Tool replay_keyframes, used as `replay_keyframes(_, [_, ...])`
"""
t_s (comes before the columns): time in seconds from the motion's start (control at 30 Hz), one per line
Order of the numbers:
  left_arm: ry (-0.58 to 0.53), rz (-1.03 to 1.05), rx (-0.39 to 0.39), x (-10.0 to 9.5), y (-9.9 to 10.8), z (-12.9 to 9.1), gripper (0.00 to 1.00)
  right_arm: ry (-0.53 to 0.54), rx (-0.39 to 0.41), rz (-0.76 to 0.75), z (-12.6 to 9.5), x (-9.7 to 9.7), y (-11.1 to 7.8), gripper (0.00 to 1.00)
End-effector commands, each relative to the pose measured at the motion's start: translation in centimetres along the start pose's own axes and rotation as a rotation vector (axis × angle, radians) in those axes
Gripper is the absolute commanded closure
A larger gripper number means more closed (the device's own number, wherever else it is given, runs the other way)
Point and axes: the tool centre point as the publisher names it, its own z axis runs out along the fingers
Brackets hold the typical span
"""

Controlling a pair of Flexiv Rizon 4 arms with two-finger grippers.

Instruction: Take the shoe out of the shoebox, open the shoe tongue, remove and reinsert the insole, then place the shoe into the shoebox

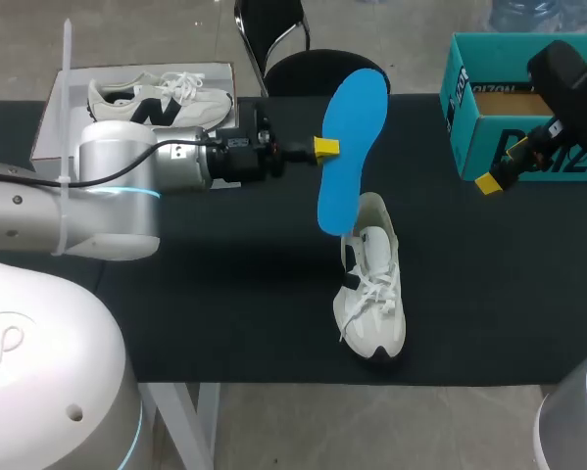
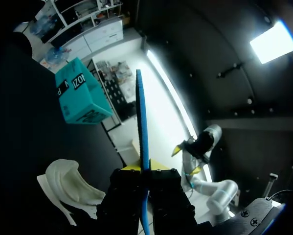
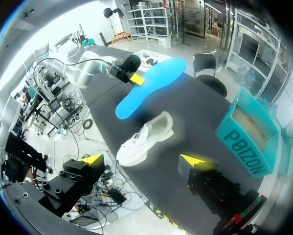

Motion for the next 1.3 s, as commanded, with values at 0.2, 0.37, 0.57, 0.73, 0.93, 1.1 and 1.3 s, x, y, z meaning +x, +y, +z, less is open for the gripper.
replay_keyframes(0.2, [-0.039, -0.009, 0.079, -0.5, 0.4, 0.8, 1.0, -0.001, -0.002, 0.001, 0.2, 0.0, 0.0, 0.0])
replay_keyframes(0.37, [-0.05, 0.001, 0.071, -0.5, 0.4, 0.8, 1.0, -0.001, -0.002, 0.001, 0.2, 0.0, 0.0, 0.0])
replay_keyframes(0.57, [-0.05, 0.001, 0.071, -0.5, 0.4, 0.8, 1.0, -0.001, -0.002, 0.001, 0.2, 0.0, 0.0, 0.0])
replay_keyframes(0.73, [-0.05, 0.001, 0.071, -0.5, 0.4, 0.8, 1.0, -0.131, 0.147, -0.015, -0.3, 0.5, 3.1, 0.0])
replay_keyframes(0.93, [-0.05, 0.001, 0.071, -0.5, 0.4, 0.8, 1.0, -0.156, 0.212, -0.089, 1.9, 1.3, 5.9, 0.0])
replay_keyframes(1.1, [-0.05, 0.001, 0.071, -0.5, 0.4, 0.8, 1.0, -0.178, 0.18, -0.095, 1.4, 1.7, 5.6, 0.0])
replay_keyframes(1.3, [-0.05, 0.001, 0.071, -0.5, 0.4, 0.8, 1.0, -0.22, 0.196, -0.044, -1.1, 1.7, 3.4, 0.0])
